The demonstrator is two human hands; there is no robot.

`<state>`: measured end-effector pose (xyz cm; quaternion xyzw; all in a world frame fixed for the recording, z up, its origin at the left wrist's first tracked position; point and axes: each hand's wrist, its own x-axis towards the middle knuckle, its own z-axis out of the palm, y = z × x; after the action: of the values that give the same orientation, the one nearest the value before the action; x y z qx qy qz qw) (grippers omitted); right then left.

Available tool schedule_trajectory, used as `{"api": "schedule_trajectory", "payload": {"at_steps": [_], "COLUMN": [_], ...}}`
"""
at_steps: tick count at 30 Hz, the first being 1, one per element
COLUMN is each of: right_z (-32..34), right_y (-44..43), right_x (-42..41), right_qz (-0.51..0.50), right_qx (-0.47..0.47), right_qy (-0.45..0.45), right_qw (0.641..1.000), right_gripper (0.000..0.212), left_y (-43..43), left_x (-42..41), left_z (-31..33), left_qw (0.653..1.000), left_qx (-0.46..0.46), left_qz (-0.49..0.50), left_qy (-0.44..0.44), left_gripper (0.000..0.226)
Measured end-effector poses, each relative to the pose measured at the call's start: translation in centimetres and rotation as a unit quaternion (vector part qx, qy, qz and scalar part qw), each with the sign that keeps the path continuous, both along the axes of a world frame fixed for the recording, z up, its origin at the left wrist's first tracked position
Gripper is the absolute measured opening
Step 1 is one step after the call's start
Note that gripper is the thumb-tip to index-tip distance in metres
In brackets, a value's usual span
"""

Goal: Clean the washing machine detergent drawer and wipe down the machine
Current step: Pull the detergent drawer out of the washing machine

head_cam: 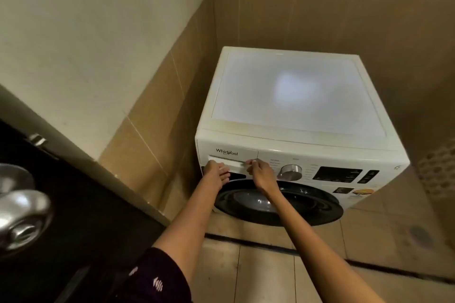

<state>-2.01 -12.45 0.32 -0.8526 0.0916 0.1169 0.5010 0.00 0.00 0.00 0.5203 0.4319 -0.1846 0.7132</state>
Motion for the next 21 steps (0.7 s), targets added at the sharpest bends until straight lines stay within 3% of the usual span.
{"api": "schedule_trajectory", "payload": {"at_steps": [2,9,17,21], "right_z": [-0.9,-3.3,-1.3,-0.8], "right_y": [0.2,0.8,0.3,0.1], "right_x": [0.3,0.8,0.8,0.4], "right_qz": [0.003,0.039,0.055,0.127], "right_qx": [-0.002,-0.044,-0.134,-0.239], "right_qy": [-0.017,-0.093,-0.195,-0.177], "right_qw": [1.000,0.994,0.970,0.946], "right_gripper": [0.037,0.032,0.028,0.038], "left_y": [0.0,0.1,-0.7,-0.3], "left_x": [0.8,3.5,0.7,-2.4], "left_z": [-1.0,-2.9,-3.4,-4.3], "left_qw": [0.999,0.960,0.945,0.962], "left_qx": [-0.005,-0.195,-0.197,-0.153], "left_qz": [0.046,0.184,0.239,0.206], "left_qy": [-0.018,-0.080,-0.100,-0.092], "left_gripper": [0.035,0.064,0.075,0.079]}}
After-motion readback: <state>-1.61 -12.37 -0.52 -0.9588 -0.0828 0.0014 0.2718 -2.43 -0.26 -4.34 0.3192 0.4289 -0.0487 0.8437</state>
